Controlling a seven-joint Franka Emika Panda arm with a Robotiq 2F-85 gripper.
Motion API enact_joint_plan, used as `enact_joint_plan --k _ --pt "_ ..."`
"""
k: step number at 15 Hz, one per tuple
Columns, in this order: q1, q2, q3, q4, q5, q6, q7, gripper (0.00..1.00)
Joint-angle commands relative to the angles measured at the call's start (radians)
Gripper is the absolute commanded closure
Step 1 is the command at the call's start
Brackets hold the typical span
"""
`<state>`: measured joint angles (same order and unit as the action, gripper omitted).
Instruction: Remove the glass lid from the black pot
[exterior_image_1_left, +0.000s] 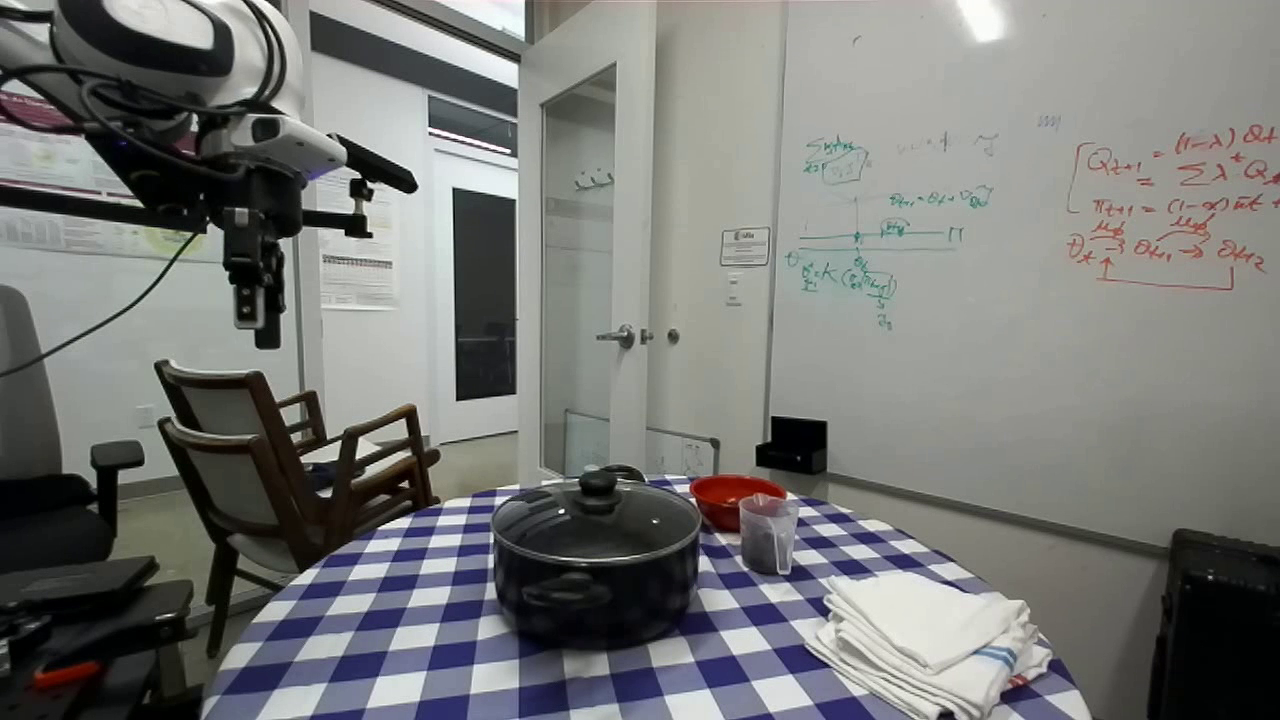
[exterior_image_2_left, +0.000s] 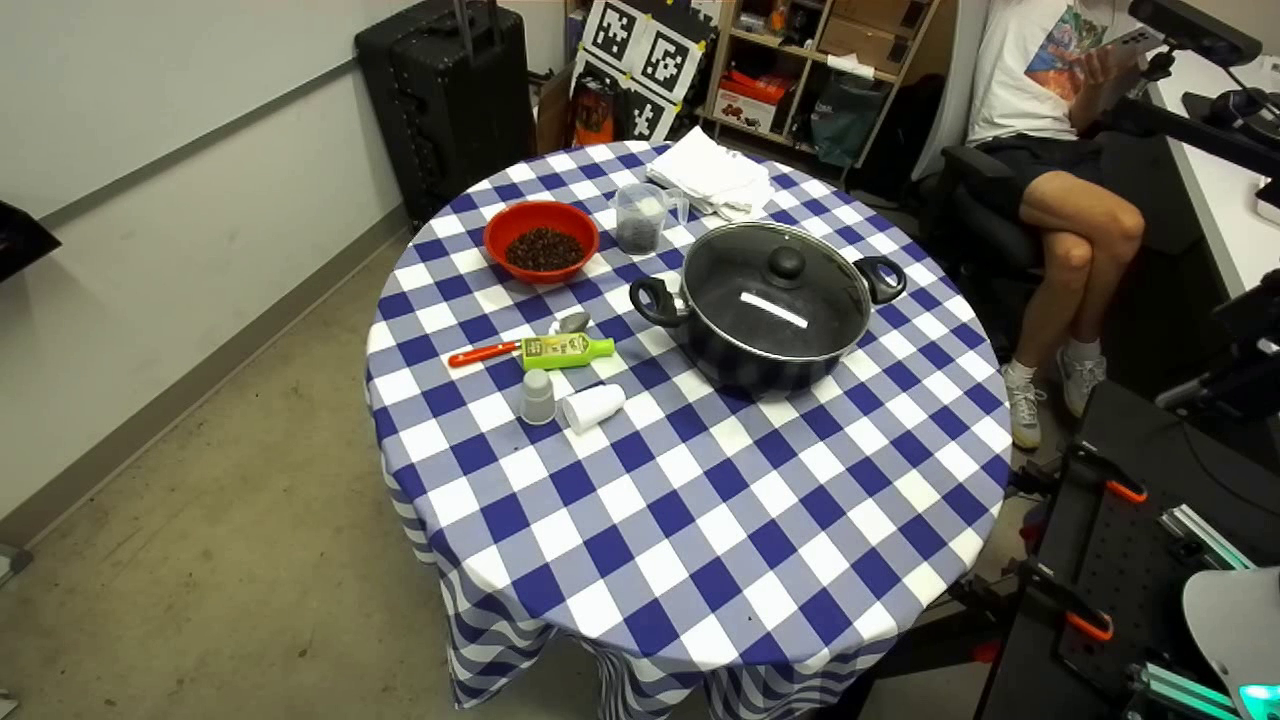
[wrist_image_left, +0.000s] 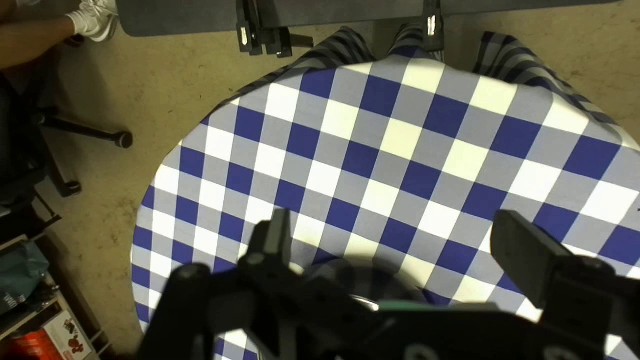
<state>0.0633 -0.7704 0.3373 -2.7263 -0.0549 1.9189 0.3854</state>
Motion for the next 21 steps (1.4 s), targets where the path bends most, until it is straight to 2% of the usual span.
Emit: enact_joint_plan --k 1,6,11,14,21 --pt "-0.034 0.113 -0.009 0.020 -0.056 0.128 0.023 0.00" --pt "-0.092 0.314 -0.059 0.145 -0.031 0.297 0.063 0.00" --pt "-0.159 0.584 -0.083 0.406 -0.075 0.352 0.182 0.00" --pt "-0.144 0.733 -0.116 0.559 -0.106 0.347 0.235 0.00" --pt "-0.078 1.027 -0.271 0.845 -0.099 0.316 0.222 0.00"
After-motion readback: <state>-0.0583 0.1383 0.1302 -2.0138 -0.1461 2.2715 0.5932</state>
